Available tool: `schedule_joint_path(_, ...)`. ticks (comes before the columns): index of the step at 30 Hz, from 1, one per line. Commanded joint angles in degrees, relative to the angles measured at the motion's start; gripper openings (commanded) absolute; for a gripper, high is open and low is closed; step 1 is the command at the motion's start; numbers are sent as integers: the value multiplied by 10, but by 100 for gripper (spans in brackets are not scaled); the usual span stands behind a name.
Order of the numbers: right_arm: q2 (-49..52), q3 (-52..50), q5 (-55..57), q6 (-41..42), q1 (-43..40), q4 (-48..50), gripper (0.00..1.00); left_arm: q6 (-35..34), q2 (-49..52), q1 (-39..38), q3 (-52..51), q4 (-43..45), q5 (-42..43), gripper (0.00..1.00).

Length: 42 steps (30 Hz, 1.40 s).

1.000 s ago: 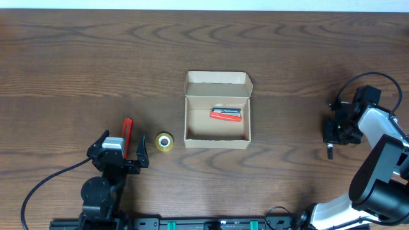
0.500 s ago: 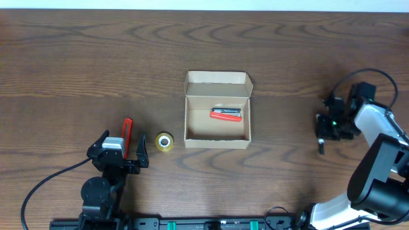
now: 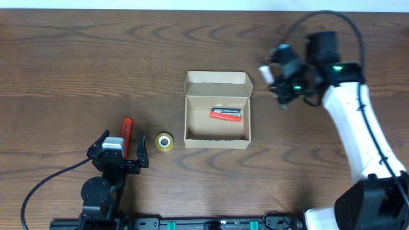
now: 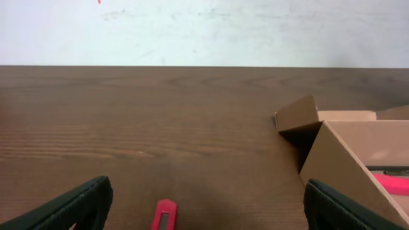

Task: Pack container
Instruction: 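Carry the whiteboard marker into the box and release with right gripper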

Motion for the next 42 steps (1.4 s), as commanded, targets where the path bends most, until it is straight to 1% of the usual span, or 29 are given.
schedule_joint_path(1,-2,22,-26,-131,76,-21,1,-4,-4,1,-16,-2,6,95)
schedule_joint_path(6,-2,49,-23,-283,184,-64,1,-4,-4,1,-16,-2,6,95)
schedule_joint_path(9,1,49,-19,-331,216,-68,1,-4,-4,1,-16,-2,6,95)
schedule_joint_path(15,42,48,-13,-369,224,-81,1,-4,-4,1,-16,-2,6,95)
schedule_joint_path(21,119,47,9,-382,211,-79,1,-4,-4,1,-16,-2,6,95)
schedule_joint_path(29,200,47,37,-383,189,-72,1,-4,-4,1,-16,-2,6,95)
schedule_joint_path(35,226,47,36,-383,179,-64,2,-4,-4,1,-16,-2,6,95)
schedule_joint_path(37,226,47,37,-379,179,-56,9,-4,-4,1,-16,-3,6,95)
schedule_joint_path(38,226,47,37,-373,179,-50,17,-4,-4,1,-16,-3,6,95)
schedule_joint_path(39,226,47,37,-367,179,-46,23,-4,-4,1,-16,-3,6,95)
schedule_joint_path(42,226,47,37,-365,179,-44,25,-4,-4,1,-16,-3,6,95)
